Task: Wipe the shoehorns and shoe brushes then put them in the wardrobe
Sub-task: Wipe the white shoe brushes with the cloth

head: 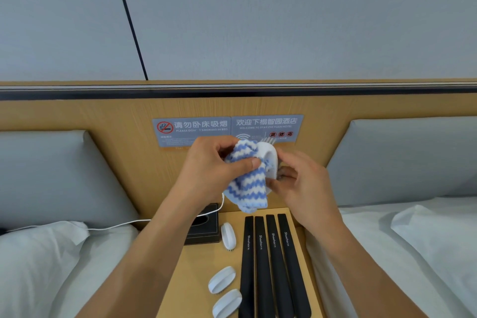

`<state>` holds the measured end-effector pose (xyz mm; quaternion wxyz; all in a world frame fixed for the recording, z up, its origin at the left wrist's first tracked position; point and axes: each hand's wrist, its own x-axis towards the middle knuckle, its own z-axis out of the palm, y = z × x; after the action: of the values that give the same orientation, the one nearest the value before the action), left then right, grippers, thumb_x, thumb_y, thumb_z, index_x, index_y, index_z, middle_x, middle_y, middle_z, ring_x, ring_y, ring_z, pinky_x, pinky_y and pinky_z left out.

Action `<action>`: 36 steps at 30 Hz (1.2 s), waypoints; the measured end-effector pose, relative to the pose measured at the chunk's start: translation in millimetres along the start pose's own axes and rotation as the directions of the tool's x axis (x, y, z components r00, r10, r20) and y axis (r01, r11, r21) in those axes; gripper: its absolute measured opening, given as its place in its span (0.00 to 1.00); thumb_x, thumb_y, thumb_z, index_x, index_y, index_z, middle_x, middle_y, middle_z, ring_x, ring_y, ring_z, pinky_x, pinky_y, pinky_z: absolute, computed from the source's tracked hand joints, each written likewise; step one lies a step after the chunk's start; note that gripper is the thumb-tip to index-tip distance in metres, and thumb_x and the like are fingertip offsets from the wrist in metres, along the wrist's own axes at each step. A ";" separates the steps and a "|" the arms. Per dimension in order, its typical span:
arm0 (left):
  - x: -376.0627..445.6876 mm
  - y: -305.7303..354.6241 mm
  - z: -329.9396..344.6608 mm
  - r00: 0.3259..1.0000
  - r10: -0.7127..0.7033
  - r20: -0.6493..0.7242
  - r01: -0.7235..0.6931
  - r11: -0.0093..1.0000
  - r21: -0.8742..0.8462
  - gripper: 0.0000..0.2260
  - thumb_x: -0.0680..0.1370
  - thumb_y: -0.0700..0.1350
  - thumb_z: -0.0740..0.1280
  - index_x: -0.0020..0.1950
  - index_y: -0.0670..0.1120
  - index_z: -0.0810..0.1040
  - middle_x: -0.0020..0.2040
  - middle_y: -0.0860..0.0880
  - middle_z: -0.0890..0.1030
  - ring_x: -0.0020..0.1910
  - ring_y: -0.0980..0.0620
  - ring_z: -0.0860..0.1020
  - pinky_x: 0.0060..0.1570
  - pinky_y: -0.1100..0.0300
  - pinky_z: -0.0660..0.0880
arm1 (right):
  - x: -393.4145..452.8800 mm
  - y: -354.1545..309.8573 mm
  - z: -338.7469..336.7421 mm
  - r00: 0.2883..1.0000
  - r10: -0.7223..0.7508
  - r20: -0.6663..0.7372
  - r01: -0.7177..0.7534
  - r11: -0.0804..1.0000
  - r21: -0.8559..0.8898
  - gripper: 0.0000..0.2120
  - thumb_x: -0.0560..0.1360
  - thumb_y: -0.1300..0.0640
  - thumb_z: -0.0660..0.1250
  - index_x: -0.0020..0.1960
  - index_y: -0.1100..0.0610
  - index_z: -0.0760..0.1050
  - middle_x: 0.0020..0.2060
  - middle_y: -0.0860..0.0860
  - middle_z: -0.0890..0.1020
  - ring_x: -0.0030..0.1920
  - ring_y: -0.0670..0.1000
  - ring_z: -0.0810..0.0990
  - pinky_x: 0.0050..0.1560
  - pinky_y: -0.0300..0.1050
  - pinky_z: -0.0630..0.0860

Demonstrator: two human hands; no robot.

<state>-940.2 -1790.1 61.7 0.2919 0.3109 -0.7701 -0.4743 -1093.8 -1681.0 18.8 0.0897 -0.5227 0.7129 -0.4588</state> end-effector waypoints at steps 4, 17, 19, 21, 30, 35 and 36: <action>7.8 -3.4 -2.2 0.993 -0.109 -0.051 0.109 0.994 0.002 0.11 0.68 0.53 0.78 0.39 0.46 0.84 0.36 0.46 0.84 0.36 0.48 0.83 0.34 0.56 0.74 | -3.3 -2.0 0.7 0.987 -0.160 -0.028 0.149 0.961 -0.234 0.26 0.68 0.65 0.78 0.65 0.54 0.78 0.58 0.46 0.79 0.57 0.45 0.78 0.58 0.40 0.77; 4.4 -10.9 7.7 0.999 0.042 0.018 -0.043 0.999 0.022 0.11 0.68 0.48 0.79 0.44 0.47 0.81 0.39 0.50 0.83 0.38 0.53 0.81 0.37 0.59 0.77 | -2.8 13.4 7.4 0.984 0.141 0.109 -0.171 0.915 0.365 0.27 0.70 0.65 0.77 0.63 0.42 0.78 0.52 0.43 0.85 0.51 0.42 0.85 0.50 0.40 0.82; 1.1 -16.8 11.7 0.995 0.090 0.037 -0.092 0.995 0.048 0.12 0.67 0.48 0.79 0.45 0.48 0.81 0.41 0.52 0.82 0.40 0.54 0.81 0.40 0.56 0.77 | -3.9 19.8 7.4 0.975 0.174 0.139 -0.219 0.867 0.447 0.25 0.71 0.65 0.76 0.64 0.46 0.79 0.52 0.46 0.85 0.51 0.43 0.85 0.48 0.38 0.82; -1.9 -24.3 13.0 0.985 0.149 0.083 -0.157 0.982 0.104 0.12 0.67 0.48 0.79 0.47 0.50 0.81 0.44 0.54 0.81 0.42 0.57 0.79 0.42 0.57 0.77 | -6.1 26.9 7.9 0.965 0.204 0.166 -0.261 0.825 0.501 0.25 0.70 0.66 0.76 0.63 0.48 0.80 0.52 0.50 0.84 0.53 0.45 0.84 0.49 0.39 0.81; -12.4 -67.1 14.2 0.995 0.101 0.022 -0.103 0.977 0.185 0.11 0.69 0.49 0.77 0.48 0.54 0.80 0.47 0.59 0.80 0.45 0.61 0.78 0.43 0.64 0.76 | -23.0 61.5 19.3 0.747 0.505 0.432 -0.641 0.377 0.669 0.33 0.64 0.66 0.75 0.68 0.54 0.74 0.57 0.62 0.83 0.56 0.58 0.84 0.54 0.56 0.82; -22.8 -97.7 13.1 0.999 0.004 -0.051 0.004 0.987 0.162 0.11 0.70 0.49 0.77 0.50 0.51 0.80 0.46 0.57 0.80 0.44 0.58 0.79 0.42 0.63 0.77 | -44.6 92.2 39.0 0.590 0.622 0.515 -0.773 0.249 0.584 0.24 0.70 0.72 0.73 0.61 0.55 0.75 0.52 0.62 0.85 0.52 0.60 0.86 0.47 0.53 0.84; -25.5 -104.1 12.5 0.998 -0.012 -0.054 0.020 0.988 0.153 0.11 0.70 0.48 0.77 0.49 0.50 0.81 0.46 0.56 0.81 0.43 0.57 0.80 0.41 0.63 0.76 | -49.4 98.3 45.1 0.544 0.638 0.546 -0.806 0.215 0.552 0.23 0.70 0.71 0.74 0.61 0.56 0.75 0.52 0.61 0.85 0.52 0.60 0.86 0.48 0.53 0.84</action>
<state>-912.3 -1801.0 -42.0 0.2836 0.3511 -0.7938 -0.4077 -1109.9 -1662.2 -97.4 0.5737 -0.0798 0.5943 -0.5579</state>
